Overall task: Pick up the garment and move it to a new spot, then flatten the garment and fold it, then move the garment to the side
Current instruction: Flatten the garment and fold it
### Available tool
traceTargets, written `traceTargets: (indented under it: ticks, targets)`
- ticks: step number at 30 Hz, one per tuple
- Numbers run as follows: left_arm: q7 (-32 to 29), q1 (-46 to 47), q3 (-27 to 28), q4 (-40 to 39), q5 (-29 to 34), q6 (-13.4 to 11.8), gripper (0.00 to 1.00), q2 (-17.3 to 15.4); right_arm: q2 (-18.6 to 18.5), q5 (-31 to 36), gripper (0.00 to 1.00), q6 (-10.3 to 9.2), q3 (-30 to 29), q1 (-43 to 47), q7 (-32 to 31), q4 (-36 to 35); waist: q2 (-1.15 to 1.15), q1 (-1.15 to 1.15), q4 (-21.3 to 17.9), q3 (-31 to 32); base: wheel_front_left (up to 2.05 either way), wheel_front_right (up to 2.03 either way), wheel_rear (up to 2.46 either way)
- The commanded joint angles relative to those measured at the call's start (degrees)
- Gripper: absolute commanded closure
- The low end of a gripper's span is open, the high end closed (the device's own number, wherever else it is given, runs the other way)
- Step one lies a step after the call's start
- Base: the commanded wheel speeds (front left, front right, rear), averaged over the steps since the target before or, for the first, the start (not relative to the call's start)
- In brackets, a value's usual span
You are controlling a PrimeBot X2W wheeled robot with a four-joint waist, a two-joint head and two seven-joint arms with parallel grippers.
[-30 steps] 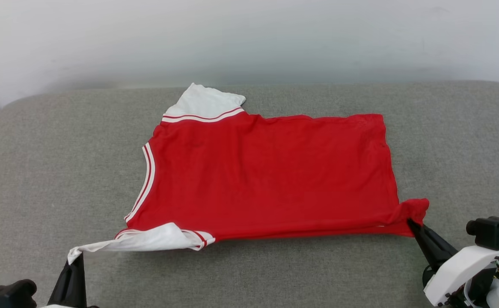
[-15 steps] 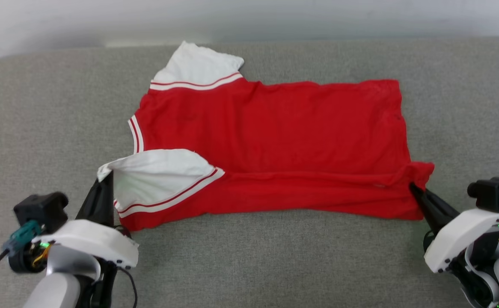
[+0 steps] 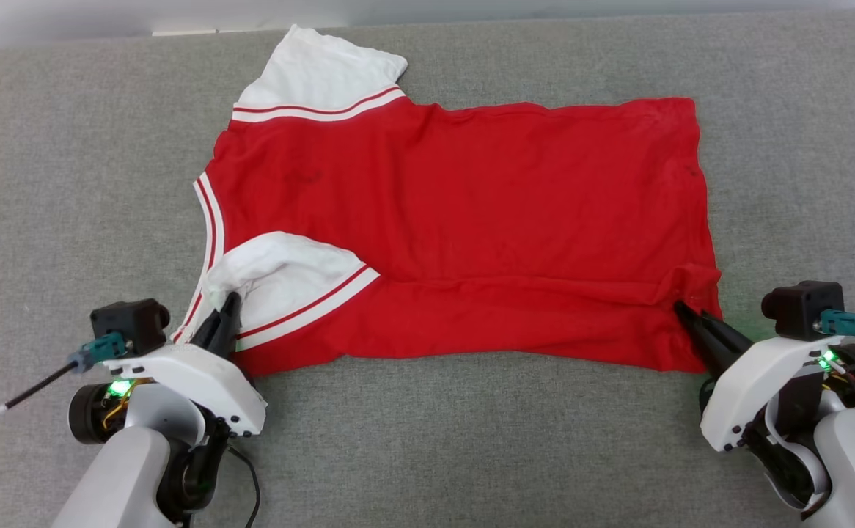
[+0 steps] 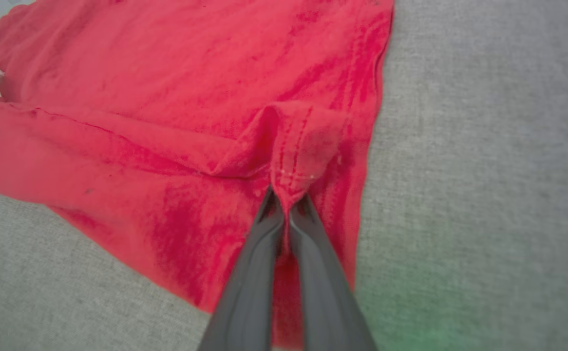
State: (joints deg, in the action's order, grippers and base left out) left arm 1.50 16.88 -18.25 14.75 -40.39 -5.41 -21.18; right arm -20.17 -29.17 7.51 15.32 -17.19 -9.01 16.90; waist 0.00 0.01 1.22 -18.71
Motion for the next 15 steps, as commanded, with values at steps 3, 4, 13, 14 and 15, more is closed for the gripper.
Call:
traceTargets:
  ticks: [3,4,13,14,15]
  targets:
    - [-1.03,1.86,-0.30,2.16,-1.26,1.48,1.00,0.37,0.68,-0.31,0.00,-0.04,0.96,-0.74,0.71,0.97,0.00,-0.01,-0.29,0.53,0.00,0.00,0.00]
    - [-1.04,2.22,-0.04,2.75,-1.94,1.82,0.51,0.76,0.71,-0.38,0.00,-0.04,1.22,-0.81,1.37,0.94,0.00,-0.01,-0.36,0.87,0.00,0.00,0.00]
    - [-1.29,3.71,1.94,3.39,-2.26,1.83,0.00,-2.53,2.37,0.54,0.00,-0.04,-1.77,-0.44,10.66,-2.00,0.00,-0.01,-1.54,5.30,0.00,0.00,0.00]
    - [-1.89,3.70,1.97,2.98,-2.17,1.91,0.00,-3.25,2.77,0.77,0.00,-0.04,-2.28,-0.10,11.19,-2.57,0.00,-0.01,-1.69,5.89,0.00,0.00,0.00]
    - [-2.52,3.80,2.06,2.35,-2.11,1.86,0.00,-4.01,2.99,1.23,0.00,-0.04,-3.04,0.23,11.66,-3.19,0.00,-0.01,-1.78,6.41,0.00,0.00,0.00]
